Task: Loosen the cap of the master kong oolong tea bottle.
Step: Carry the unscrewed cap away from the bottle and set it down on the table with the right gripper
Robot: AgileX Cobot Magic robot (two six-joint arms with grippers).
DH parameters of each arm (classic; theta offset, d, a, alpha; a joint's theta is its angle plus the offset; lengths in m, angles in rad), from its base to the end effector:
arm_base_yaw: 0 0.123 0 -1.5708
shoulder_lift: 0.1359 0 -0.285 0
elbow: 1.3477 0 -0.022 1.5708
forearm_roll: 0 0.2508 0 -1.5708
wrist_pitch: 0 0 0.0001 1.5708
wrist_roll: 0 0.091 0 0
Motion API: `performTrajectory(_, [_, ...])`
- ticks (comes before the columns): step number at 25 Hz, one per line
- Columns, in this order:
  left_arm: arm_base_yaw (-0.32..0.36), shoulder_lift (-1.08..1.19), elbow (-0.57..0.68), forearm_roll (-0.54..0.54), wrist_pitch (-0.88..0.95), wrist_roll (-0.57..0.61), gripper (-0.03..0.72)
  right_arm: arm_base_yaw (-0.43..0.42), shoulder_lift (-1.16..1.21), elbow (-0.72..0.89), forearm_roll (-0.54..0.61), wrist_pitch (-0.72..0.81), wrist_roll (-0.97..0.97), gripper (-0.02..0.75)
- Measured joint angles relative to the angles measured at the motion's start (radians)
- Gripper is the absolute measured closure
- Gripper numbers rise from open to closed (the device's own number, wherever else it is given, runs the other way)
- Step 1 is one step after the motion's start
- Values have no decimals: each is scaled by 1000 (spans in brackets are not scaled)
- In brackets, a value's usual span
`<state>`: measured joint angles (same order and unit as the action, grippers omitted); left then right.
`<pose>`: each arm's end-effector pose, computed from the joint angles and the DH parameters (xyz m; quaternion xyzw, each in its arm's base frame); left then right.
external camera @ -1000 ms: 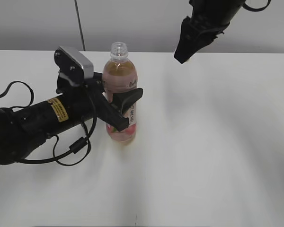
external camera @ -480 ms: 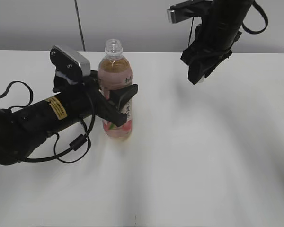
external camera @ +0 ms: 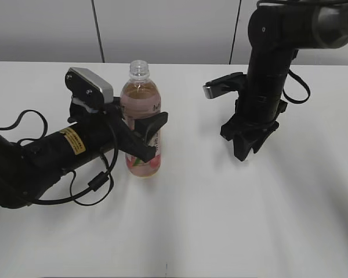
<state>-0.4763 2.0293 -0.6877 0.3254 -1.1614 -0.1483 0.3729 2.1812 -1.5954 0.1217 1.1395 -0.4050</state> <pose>0.2944 -0.1819 0.1177 0.2649 0.6955 -0.2674 0.6120 0.3859 0.1618 0.1414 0.3531 -0.9334 -0.0549 0.0327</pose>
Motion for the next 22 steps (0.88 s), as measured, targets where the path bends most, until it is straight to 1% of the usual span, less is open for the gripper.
performTrajectory(4, [0,0,0,-1,-1,7,269,0,29,15,0,-43,13,462])
performTrajectory(6, [0,0,0,-1,-1,7,269,0,51,15,0,-52,27,450])
performTrajectory(8, [0,0,0,-1,-1,7,269,0,70,17,0,-62,33,420])
performTrajectory(10, [0,0,0,-1,-1,8,269,0,79,17,0,-70,36,367])
performTrajectory(13, [0,0,0,0,-1,8,269,0,80,18,0,-78,43,258])
performTrajectory(15, [0,0,0,7,-1,10,269,-1,80,18,0,-80,44,218])
performTrajectory(19, [0,0,6,12,-7,11,269,-1,80,18,0,-80,46,195])
performTrajectory(22, [0,0,20,2,-20,11,259,-1,80,18,0,-80,46,193])
